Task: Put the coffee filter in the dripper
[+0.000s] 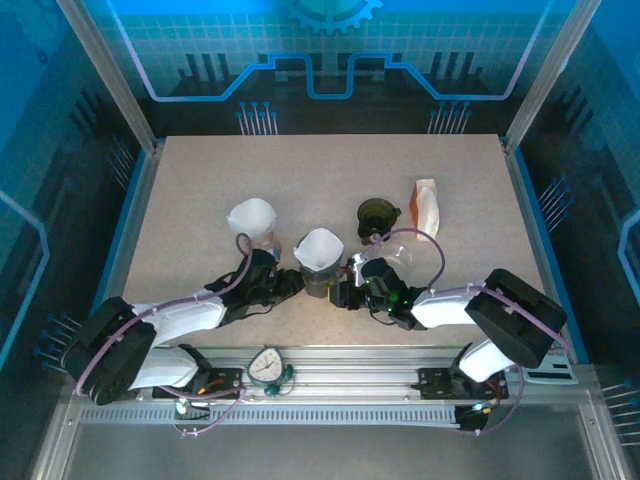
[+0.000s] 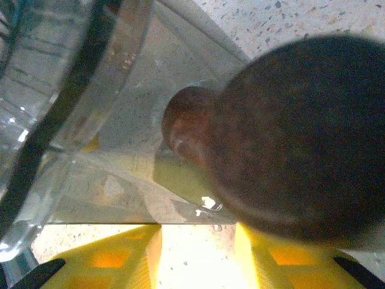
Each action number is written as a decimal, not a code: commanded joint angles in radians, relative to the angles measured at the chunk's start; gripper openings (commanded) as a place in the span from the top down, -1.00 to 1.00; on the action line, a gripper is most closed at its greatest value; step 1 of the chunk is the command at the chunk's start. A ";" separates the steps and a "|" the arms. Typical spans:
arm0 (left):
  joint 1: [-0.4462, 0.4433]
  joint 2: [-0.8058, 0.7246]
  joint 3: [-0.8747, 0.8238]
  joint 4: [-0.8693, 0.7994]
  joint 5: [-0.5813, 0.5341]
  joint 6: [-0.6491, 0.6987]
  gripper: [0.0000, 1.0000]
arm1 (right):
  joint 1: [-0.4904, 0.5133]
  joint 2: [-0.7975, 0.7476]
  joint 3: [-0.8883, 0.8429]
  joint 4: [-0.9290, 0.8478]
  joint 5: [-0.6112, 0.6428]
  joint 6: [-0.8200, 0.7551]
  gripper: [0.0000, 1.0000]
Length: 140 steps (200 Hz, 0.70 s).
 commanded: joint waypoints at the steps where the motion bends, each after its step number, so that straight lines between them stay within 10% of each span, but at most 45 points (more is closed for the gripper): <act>1: -0.013 0.030 0.063 0.057 0.037 0.027 0.39 | -0.008 0.032 0.051 0.061 0.036 0.019 0.25; 140: -0.037 -0.219 0.023 -0.278 -0.034 -0.040 0.27 | -0.002 0.095 0.098 0.102 0.119 0.074 0.27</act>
